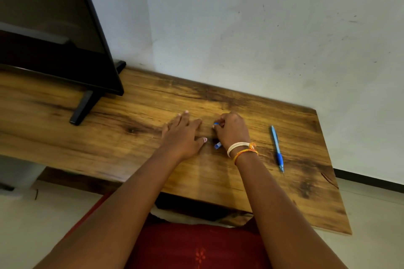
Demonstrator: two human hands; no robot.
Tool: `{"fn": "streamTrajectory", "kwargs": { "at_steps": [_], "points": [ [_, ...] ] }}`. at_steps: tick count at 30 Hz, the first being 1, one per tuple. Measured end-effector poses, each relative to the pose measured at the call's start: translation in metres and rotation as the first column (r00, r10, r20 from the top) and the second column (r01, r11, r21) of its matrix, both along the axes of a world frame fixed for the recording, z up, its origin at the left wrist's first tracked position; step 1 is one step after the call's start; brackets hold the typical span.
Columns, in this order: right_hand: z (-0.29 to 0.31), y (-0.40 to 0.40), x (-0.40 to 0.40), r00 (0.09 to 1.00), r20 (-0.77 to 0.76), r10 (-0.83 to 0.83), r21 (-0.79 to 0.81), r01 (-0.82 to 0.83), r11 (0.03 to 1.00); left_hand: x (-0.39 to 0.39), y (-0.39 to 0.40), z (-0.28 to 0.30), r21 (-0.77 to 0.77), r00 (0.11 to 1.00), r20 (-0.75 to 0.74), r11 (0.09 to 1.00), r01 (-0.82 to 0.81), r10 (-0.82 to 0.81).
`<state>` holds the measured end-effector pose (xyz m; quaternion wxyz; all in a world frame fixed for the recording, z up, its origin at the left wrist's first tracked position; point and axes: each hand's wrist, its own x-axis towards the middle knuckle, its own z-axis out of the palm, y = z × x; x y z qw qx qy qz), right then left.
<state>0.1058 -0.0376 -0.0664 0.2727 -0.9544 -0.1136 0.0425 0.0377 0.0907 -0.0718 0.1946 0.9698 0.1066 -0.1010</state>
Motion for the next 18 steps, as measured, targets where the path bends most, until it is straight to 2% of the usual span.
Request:
{"fn": "streamTrajectory", "kwargs": {
  "at_steps": [4, 9, 14, 18],
  "points": [
    [0.005, -0.011, 0.008, 0.988, -0.048, -0.148, 0.17, 0.154, 0.973, 0.002, -0.012, 0.004, -0.017, 0.994, 0.097, 0.999, -0.047, 0.048],
    [0.013, -0.036, 0.017, 0.947, -0.153, -0.281, 0.368, 0.319, 0.874, 0.005, -0.042, 0.004, -0.068, 0.981, 0.191, 0.997, 0.047, -0.033],
    [0.009, -0.054, 0.019, 0.935, -0.204, -0.291, 0.381, 0.349, 0.856, 0.013, -0.058, 0.002, -0.006, 0.955, 0.295, 1.0, 0.019, -0.016],
    [0.006, -0.065, 0.021, 0.905, -0.32, -0.28, 0.418, 0.4, 0.816, 0.016, -0.066, 0.002, -0.045, 0.938, 0.345, 0.999, -0.031, 0.045]
  ]
}}
